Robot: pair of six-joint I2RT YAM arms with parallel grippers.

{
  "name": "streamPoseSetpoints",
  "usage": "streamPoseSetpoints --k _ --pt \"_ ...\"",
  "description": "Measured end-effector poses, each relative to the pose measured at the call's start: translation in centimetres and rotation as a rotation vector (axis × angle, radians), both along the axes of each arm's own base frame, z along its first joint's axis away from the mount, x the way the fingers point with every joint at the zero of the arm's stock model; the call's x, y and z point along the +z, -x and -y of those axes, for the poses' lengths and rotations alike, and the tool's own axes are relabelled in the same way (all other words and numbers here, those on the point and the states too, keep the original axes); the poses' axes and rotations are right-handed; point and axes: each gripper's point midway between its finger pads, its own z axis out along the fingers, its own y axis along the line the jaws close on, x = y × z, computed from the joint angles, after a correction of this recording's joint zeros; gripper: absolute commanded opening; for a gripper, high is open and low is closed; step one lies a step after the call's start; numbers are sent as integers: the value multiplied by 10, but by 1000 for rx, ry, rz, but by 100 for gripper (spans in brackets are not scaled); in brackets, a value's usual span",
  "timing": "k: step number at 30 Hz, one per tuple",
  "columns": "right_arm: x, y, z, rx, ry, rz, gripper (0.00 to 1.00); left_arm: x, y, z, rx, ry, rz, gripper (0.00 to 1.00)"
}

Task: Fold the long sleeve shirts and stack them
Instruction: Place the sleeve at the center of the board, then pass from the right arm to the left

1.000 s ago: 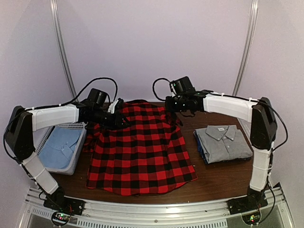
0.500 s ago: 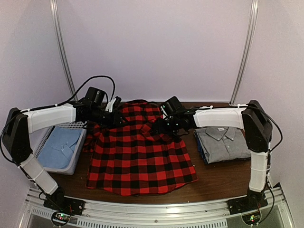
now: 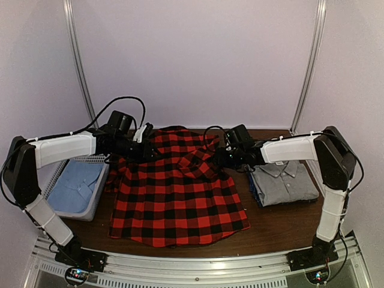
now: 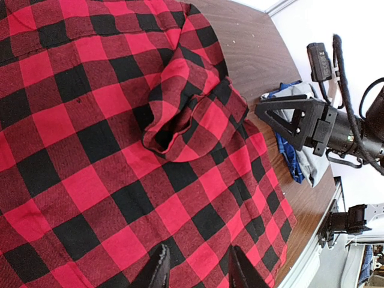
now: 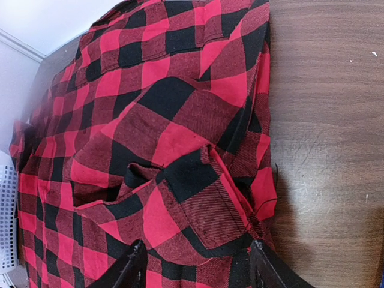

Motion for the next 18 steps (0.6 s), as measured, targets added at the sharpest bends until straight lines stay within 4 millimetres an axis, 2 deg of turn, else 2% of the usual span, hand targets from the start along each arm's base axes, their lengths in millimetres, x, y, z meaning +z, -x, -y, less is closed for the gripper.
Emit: streamPoseSetpoints --k 6,12,15,18 --pt "-7 0 1 -16 -17 -5 57 0 0 0 0 0 0 35" --pt "-27 1 4 -28 -6 -33 57 0 0 0 0 0 0 35" --pt "-35 2 5 -30 1 -45 53 0 0 0 -1 0 0 34" --pt "-39 2 5 -30 2 -52 46 0 0 0 -1 0 -1 34"
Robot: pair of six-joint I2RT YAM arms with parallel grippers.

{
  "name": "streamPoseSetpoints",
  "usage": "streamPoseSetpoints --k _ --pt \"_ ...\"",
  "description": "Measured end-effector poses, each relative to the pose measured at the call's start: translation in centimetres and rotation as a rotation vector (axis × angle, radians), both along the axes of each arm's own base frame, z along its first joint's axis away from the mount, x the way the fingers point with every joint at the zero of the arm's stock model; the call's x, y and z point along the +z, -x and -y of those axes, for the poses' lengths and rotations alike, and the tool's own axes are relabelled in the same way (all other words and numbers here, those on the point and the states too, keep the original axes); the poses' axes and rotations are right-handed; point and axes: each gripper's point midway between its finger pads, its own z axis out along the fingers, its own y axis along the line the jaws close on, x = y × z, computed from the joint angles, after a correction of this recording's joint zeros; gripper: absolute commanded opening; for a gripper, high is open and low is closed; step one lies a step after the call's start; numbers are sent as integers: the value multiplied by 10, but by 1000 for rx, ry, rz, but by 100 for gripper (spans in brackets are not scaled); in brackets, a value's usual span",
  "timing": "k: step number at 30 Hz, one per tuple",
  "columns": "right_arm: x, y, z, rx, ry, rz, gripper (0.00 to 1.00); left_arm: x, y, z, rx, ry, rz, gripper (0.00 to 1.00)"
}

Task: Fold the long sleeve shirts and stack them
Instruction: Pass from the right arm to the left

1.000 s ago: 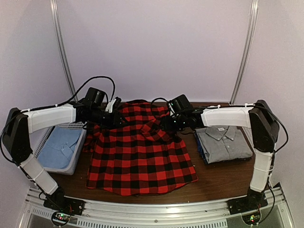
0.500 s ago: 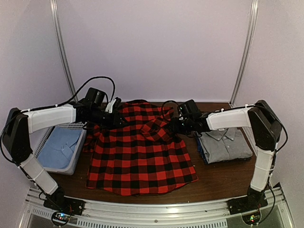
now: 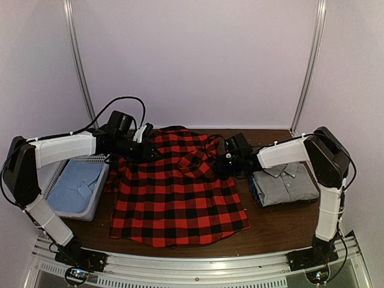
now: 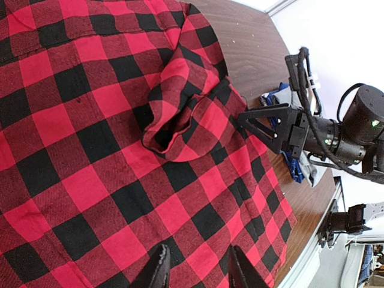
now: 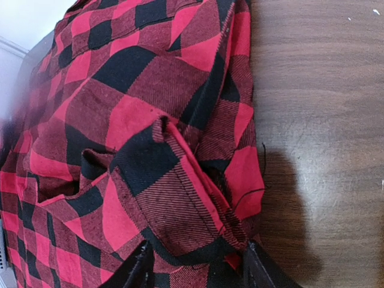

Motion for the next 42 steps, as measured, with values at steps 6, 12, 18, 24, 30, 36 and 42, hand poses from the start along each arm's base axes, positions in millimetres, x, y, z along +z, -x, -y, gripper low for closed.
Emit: streamPoseSetpoints --k 6,12,18,24,30,36,42 --pt "5 -5 -3 -1 -22 27 33 0 0 0 0 0 0 35" --pt "2 -4 -3 2 -29 37 8 -10 5 1 12 24 -39 35" --pt "8 5 -16 48 -27 63 2 -29 18 2 44 91 -142 35" --pt "34 30 -55 154 -60 120 2 -20 17 11 73 206 -177 39" --pt "52 64 -103 291 -96 157 2 -1 12 21 69 303 -167 48" --pt "63 90 -143 399 -141 177 2 -14 13 27 52 324 -206 53" --pt "48 101 -171 467 -148 159 2 -43 19 31 39 302 -272 55"
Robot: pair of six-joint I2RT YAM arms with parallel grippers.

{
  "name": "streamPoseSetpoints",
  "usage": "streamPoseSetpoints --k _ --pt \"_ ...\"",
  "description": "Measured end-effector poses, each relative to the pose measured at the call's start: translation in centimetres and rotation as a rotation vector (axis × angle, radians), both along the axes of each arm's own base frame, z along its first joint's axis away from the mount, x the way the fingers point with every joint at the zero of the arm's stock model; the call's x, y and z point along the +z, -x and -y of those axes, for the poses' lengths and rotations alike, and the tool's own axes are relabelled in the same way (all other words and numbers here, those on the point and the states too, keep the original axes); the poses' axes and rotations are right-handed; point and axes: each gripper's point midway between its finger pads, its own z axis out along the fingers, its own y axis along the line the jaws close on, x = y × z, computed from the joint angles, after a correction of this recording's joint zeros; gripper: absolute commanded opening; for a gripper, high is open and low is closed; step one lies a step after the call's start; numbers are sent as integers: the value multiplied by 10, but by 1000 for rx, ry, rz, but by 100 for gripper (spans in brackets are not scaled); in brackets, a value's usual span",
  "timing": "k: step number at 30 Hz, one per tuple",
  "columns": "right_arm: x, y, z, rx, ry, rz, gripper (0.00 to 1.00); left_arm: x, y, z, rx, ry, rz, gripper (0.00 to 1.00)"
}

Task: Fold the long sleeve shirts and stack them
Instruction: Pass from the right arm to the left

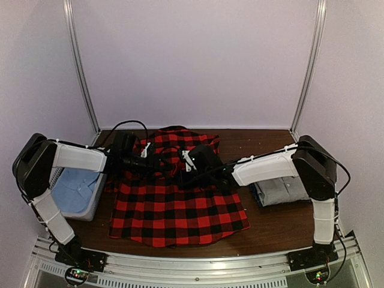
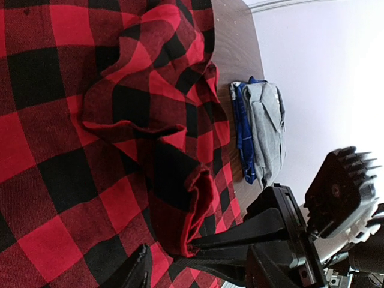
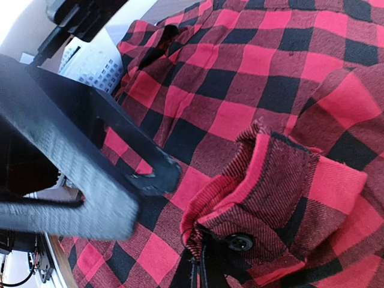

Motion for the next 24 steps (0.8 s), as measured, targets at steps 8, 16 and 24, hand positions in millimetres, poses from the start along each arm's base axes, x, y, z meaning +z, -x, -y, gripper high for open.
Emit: streamPoseSetpoints --k 8,16,24 --pt "-16 6 -13 37 14 -24 2 -19 5 1 -17 -18 -34 55" --pt "-15 7 -18 51 10 -27 2 -47 4 1 -22 -51 -74 52" --pt "-17 9 -17 56 14 -30 16 -41 -15 8 -16 -56 -26 0"
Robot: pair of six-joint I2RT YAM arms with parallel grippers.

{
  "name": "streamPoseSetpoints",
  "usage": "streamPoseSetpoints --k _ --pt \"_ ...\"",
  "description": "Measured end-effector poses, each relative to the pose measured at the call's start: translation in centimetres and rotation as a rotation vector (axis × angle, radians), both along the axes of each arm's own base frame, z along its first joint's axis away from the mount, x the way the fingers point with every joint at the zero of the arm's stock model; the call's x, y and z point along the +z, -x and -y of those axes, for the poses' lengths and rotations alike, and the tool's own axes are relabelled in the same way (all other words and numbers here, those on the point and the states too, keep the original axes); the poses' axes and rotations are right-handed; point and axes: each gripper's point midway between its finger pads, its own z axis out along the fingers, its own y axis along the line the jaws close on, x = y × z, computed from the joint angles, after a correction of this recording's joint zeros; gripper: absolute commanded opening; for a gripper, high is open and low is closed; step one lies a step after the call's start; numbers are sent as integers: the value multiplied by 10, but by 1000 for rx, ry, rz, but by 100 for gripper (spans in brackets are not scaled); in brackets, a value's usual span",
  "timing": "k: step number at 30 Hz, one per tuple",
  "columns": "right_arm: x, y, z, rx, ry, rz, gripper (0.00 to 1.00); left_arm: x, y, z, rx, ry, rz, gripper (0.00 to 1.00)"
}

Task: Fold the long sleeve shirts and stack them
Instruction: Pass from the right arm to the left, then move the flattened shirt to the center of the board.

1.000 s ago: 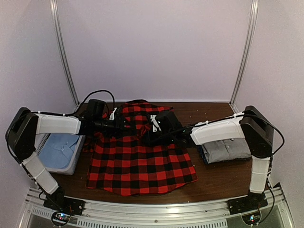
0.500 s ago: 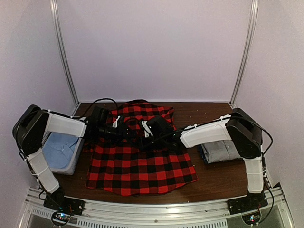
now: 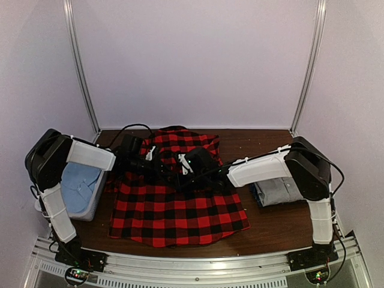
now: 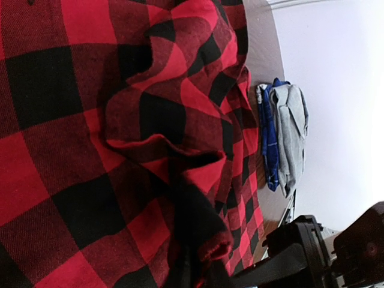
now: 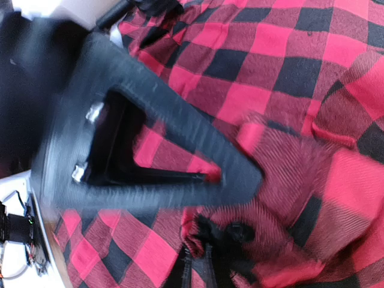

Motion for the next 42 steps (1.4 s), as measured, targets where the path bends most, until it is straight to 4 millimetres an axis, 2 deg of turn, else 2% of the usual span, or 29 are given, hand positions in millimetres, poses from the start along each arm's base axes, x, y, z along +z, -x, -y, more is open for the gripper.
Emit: streamPoseSetpoints --k 3,5,10,14,17,20,28,37,42 --pt "-9 4 6 3 22 -7 30 -1 -4 -1 2 -22 20 0" --pt "-14 7 11 -4 39 -16 34 -5 -4 -4 4 -45 24 0" --pt "-17 16 32 -27 79 -27 35 -20 -2 -14 2 -132 50 0" --pt "-16 23 50 -48 102 -34 35 -37 7 -24 -15 -182 60 0" --pt "-29 29 62 -60 132 -58 35 -53 19 -31 -20 -205 36 0" --pt "-52 40 80 -76 182 -102 35 -65 28 -36 -26 -216 15 0" --pt "-56 60 109 -118 162 -147 35 -66 34 -37 -27 -188 60 0" --pt "-57 97 128 -126 140 -198 36 -66 83 -41 -50 -207 29 0" --pt "-53 105 142 -162 173 -219 40 -62 83 -48 -28 -285 3 0"
